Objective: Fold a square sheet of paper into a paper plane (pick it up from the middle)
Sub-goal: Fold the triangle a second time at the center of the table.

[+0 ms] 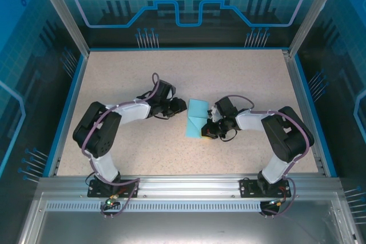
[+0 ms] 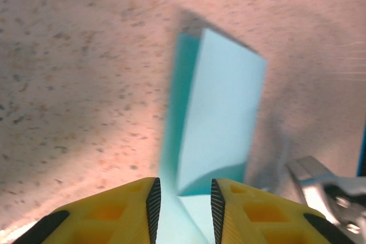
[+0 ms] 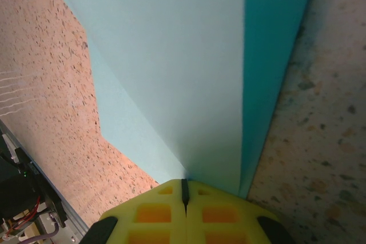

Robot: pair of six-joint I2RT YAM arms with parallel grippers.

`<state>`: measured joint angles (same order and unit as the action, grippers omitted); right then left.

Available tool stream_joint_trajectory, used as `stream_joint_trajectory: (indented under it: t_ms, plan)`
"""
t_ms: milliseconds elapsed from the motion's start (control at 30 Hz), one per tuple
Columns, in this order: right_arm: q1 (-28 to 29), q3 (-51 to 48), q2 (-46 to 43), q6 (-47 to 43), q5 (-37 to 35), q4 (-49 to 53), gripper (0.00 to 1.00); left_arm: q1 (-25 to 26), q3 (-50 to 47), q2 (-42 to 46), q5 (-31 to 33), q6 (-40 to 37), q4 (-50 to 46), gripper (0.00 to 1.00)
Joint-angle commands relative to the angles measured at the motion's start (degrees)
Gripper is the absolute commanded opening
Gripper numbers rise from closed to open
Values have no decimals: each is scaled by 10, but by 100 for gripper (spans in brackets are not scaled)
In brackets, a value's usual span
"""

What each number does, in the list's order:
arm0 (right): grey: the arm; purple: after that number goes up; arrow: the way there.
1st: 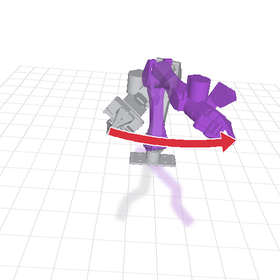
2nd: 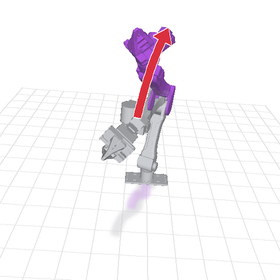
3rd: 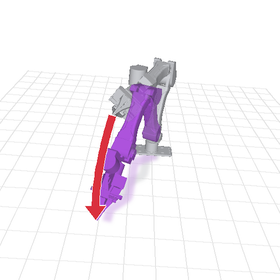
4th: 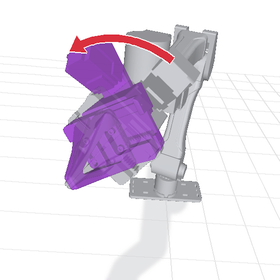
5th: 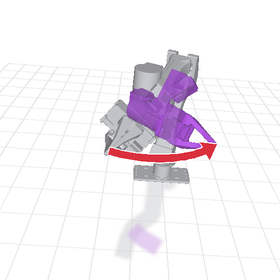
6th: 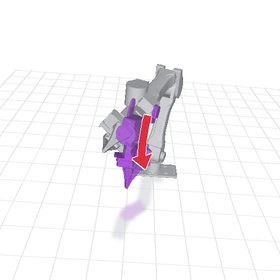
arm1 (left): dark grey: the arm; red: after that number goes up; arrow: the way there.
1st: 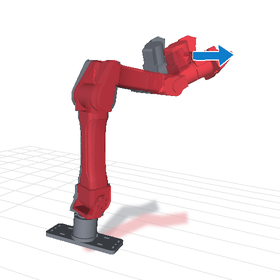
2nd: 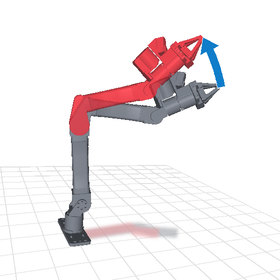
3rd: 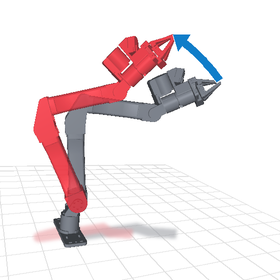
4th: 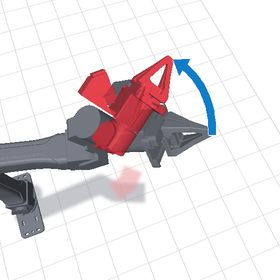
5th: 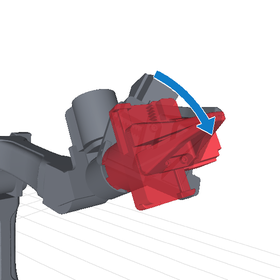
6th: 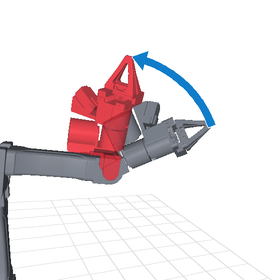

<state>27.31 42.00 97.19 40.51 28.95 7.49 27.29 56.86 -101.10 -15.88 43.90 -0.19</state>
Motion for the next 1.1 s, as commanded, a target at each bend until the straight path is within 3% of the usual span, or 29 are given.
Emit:
stream_joint_trajectory:
  t_ms: [0, 167, 333, 633, 867, 1067]
  plan:
    - [-11, -2, 7, 3, -24, 52, 4, 21, 12, 22, -28, -6, -11, 30]
    - [-11, -3, 9, 2, -25, 52, 4, 50, 20, -14, -82, 7, 20, 27]
    - [-11, -3, 7, 2, -25, 52, 4, 56, 26, -54, -94, 17, 45, 26]
    - [-10, 3, -17, 6, -17, 51, 5, 54, 50, -114, -20, -2, -21, 23]
    - [1, 39, -50, 23, -17, 51, 7, 53, 37, -122, -17, 0, -24, 22]
    - [20, 80, -9, 46, -31, 38, 6, 54, 36, -122, -20, 3, -21, 22]
